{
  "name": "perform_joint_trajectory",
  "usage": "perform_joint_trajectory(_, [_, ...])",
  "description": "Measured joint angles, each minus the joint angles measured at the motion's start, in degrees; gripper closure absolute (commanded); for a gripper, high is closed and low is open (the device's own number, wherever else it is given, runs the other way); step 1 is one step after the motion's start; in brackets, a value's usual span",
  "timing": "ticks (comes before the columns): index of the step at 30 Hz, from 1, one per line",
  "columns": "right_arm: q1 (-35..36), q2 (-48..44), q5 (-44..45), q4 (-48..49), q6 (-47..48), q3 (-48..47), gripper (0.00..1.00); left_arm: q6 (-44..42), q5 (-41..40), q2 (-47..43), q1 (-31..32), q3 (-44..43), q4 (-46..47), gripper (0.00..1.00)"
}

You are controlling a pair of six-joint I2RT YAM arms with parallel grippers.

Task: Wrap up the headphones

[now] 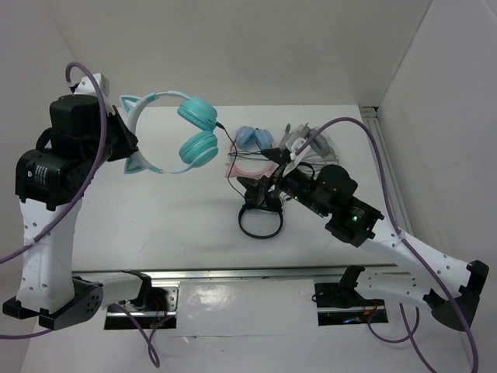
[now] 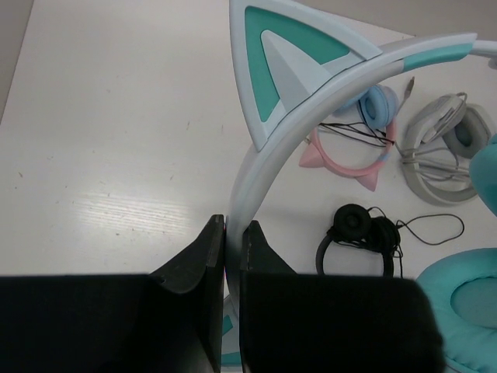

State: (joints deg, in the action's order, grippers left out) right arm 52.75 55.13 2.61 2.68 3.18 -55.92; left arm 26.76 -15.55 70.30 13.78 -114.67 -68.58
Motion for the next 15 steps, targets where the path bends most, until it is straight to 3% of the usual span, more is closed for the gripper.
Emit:
perform_joint_trajectory(7, [0.0,1.9,-4.9,8.8,1.0,-0.8,0.0,-1.0,3.7,0.0,-0.5,0.0,-0.6,1.0])
perform_joint_trajectory(10, [0.0,5.3,-5.1,10.9,0.9,-1.1,0.06,-0.9,6.7,-0.1,-0.5,0.0,-0.5,1.0])
perform_joint_trajectory(12, [0.0,7.3,-5.0,11.4,1.0,-1.1,0.21,-0.9,8.5,-0.4,-0.5,0.0,-0.5,1.0])
perform_joint_trajectory(13, [-0.1,8.1,-4.8,11.5,0.9,-1.1,0.54,-0.9,9.4,-0.5,-0.5,0.0,-0.5,1.0])
perform_joint_trajectory(14, [-0.4,8.5,-4.8,11.7,0.9,-1.1,0.75,-0.9,10.0,-0.7,-0.5,0.0,-0.4,1.0])
perform_joint_trajectory(15, [-0.7,8.8,-4.9,12.0,0.7,-1.1,0.89,-0.8,10.5,-0.9,-0.5,0.0,-0.4,1.0])
